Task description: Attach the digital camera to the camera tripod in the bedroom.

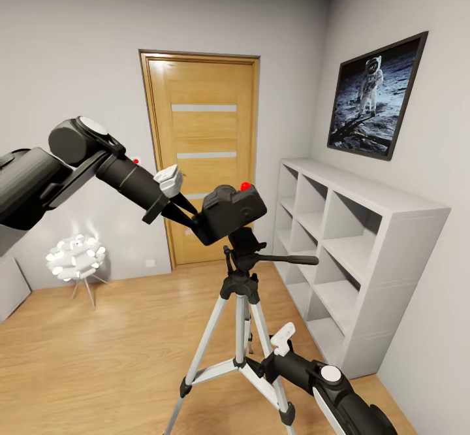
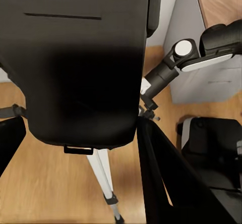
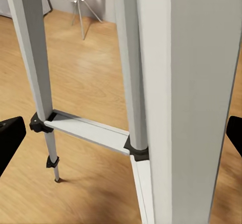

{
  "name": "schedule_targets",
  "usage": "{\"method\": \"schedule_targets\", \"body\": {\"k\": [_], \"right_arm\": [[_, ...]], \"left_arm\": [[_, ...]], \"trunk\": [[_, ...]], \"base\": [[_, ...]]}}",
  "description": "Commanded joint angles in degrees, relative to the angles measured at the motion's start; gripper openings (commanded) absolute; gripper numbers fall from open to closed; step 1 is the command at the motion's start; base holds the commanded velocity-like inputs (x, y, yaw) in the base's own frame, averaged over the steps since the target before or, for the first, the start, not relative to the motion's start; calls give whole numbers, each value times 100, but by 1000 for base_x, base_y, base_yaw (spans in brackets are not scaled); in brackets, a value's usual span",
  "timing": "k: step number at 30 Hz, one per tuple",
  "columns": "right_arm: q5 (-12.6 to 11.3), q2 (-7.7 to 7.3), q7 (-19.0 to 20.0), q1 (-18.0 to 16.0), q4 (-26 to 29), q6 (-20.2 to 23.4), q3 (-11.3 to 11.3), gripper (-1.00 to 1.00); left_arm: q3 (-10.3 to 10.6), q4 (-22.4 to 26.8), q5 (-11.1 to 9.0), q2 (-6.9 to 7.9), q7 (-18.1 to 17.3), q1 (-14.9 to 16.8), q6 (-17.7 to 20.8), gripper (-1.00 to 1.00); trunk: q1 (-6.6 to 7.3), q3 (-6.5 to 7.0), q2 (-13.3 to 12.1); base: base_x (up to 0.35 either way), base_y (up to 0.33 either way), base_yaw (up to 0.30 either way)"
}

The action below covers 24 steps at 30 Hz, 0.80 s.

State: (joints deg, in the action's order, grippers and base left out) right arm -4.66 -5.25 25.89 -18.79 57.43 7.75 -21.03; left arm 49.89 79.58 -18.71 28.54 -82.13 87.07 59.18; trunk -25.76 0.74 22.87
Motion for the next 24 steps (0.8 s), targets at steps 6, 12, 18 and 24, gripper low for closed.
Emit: {"method": "schedule_targets", "body": {"k": [6,12,18,24], "right_arm": [[-42,-3,4,-2,6,54,-20,100],[-37,-3,-1,-2,6,63,-28,100],[-36,-3,-1,-2,5,65,-31,100],[-35,-21,5,-2,5,57,-26,100]], "left_arm": [[166,-101,-99,-13,-1,250,49,-100],[444,-319,-174,-38,2,582,82,-100],[1025,-650,-398,-97,3,1011,82,-100],[1372,-858,-515,-159,0,1296,82,-100]], "trunk": [[-3,-3,5],[-3,-3,5],[-3,-3,5],[-3,-3,5]], "base": [[0,0,0],[0,0,0],[0,0,0],[0,0,0]]}}
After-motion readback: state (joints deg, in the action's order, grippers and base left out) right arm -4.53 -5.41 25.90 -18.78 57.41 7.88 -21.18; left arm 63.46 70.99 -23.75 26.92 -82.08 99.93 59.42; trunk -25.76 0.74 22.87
